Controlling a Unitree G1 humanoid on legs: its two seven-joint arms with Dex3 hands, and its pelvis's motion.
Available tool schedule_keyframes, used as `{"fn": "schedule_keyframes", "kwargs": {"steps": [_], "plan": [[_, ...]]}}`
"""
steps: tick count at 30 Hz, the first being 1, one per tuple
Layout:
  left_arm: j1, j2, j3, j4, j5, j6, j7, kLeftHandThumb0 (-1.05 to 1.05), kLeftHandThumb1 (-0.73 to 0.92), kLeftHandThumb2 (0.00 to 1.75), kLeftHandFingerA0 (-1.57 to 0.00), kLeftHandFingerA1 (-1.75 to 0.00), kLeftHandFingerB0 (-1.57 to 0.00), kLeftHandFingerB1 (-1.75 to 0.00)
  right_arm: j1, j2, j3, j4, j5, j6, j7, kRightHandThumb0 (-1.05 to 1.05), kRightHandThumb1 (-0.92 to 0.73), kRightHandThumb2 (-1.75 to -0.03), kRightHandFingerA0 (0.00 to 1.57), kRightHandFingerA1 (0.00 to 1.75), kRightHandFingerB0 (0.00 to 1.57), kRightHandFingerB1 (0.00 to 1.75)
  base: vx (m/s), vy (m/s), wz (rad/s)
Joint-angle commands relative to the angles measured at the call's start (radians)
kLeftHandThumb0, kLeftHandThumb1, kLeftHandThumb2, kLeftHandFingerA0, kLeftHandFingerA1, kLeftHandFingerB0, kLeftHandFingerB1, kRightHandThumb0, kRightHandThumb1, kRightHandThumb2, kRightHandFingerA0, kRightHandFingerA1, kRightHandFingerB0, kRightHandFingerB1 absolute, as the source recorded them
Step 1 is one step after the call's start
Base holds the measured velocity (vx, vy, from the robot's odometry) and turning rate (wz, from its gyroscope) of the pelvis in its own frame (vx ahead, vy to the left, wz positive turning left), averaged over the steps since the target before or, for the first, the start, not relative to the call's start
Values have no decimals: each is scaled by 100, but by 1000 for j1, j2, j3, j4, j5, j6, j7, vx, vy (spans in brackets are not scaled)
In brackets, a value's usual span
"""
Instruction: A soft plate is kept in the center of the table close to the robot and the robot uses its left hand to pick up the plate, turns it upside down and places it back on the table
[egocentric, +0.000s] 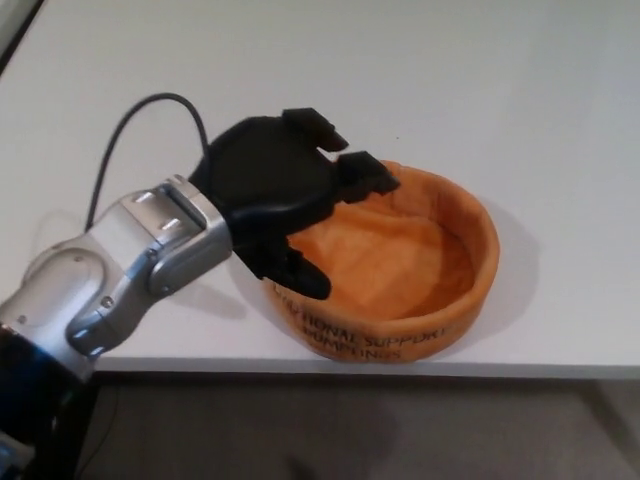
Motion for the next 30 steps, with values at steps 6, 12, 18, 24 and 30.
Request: {"fn": "schedule_keyframes", "kwargs": {"steps": [6, 12, 18, 24, 30], "plan": [[-56, -60, -22, 125, 41, -25, 39, -98, 69, 62, -31, -39, -30, -30, -20, -19, -7, -9, 3, 31, -6, -82, -76, -112, 20, 58, 8, 47, 0, 0, 0], [-44, -75, -31, 132, 42, -30, 24, -99, 69, 62, -33, -40, -31, -30, -25, -18, -8, 8, 2, 31, -4, -83, -75, -111, 20, 57, 8, 46, 0, 0, 0], [-32, -66, -36, 133, 57, -41, 32, -96, 53, 98, -29, -48, -22, -38, -15, -13, -4, -10, 10, 56, -3, -82, -76, -111, 20, 58, 8, 46, 0, 0, 0], [-15, -60, -40, 139, 49, -47, 5, -94, 52, 96, -28, -46, -21, -38, -21, -14, -6, -19, 6, 68, -8, -78, -78, -111, 21, 58, 10, 48, 0, 0, 0], [-13, -68, -24, 111, -6, -52, -52, -101, 70, 63, -29, -38, -30, -30, -45, -15, -8, 27, -8, 54, -14, -81, -92, -77, 25, 51, 16, 36, 0, 0, 0]]}}
